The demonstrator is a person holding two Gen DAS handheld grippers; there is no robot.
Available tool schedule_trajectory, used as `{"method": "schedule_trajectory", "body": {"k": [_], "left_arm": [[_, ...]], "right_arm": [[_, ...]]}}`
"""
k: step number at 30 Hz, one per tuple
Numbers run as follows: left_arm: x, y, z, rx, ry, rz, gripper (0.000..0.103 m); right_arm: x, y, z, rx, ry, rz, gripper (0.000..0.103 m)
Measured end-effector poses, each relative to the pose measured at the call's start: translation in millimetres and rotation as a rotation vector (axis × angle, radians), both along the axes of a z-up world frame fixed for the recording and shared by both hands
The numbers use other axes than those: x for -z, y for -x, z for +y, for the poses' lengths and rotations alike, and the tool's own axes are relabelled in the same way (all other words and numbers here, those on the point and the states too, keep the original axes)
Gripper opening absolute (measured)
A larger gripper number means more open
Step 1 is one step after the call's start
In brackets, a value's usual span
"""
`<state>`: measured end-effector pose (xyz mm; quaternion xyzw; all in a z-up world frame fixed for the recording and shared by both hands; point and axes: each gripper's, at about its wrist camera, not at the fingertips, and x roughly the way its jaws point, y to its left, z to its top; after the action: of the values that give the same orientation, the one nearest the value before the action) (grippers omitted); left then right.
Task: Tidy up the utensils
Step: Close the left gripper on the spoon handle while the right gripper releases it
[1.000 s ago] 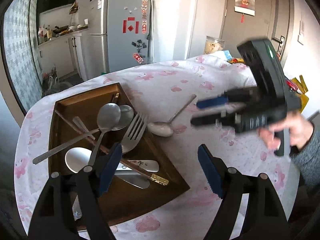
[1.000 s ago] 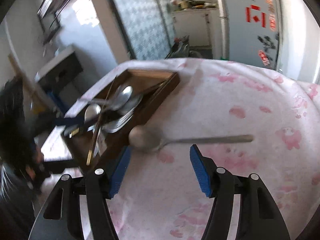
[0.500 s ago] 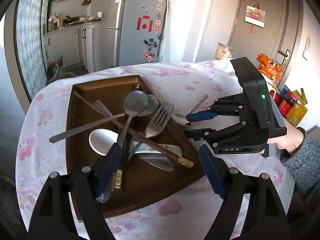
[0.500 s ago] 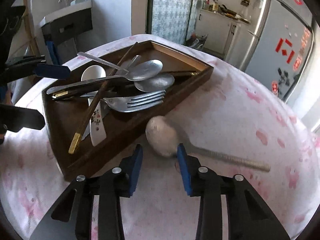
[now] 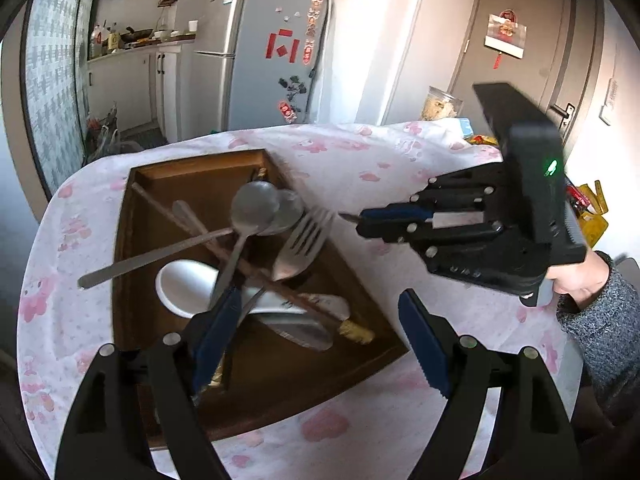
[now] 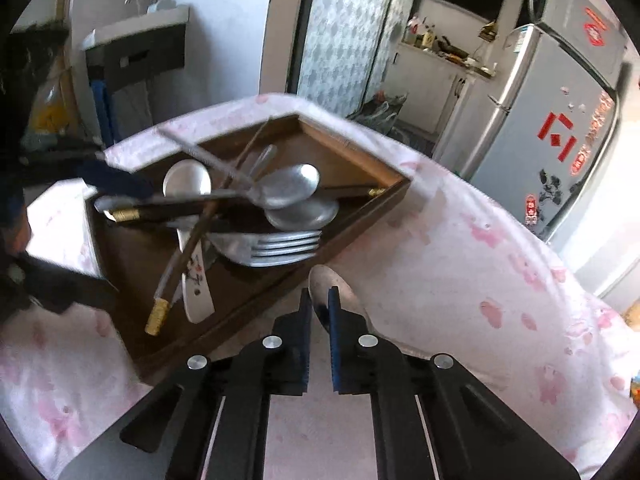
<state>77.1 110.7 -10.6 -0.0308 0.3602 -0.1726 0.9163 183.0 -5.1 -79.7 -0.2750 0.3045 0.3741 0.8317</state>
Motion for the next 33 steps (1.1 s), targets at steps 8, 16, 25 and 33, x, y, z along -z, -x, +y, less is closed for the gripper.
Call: {"method": "schedule_trajectory", "body": {"k": [8,16,25,33], "left_arm": [[-8.3,-18.7,-52.5,0.056,-0.036,-0.036,0.086],[-19.9,-37.4,-100.3,0.116,0.021,-0.092,0.086],[-9.9,-44.6,-130.1,0.151,-0.053,-0.038,0.011],[-18.7,-31.1,-84.2,0.088,-0.043,-0.026,0.009]], "right_arm": [[-71.9,0.4,-53.3,0.054,-0.289,0.160,0.003],[-105.6,-1.5,-99.6,0.099,-0.547,0.360,0.001],[-108.8,-8.4,-118.7,0.122,-0.674,0.436,0.001],[-104.9,-25.5,-103.8,0.138,-0.704,0.465,0.005]]}}
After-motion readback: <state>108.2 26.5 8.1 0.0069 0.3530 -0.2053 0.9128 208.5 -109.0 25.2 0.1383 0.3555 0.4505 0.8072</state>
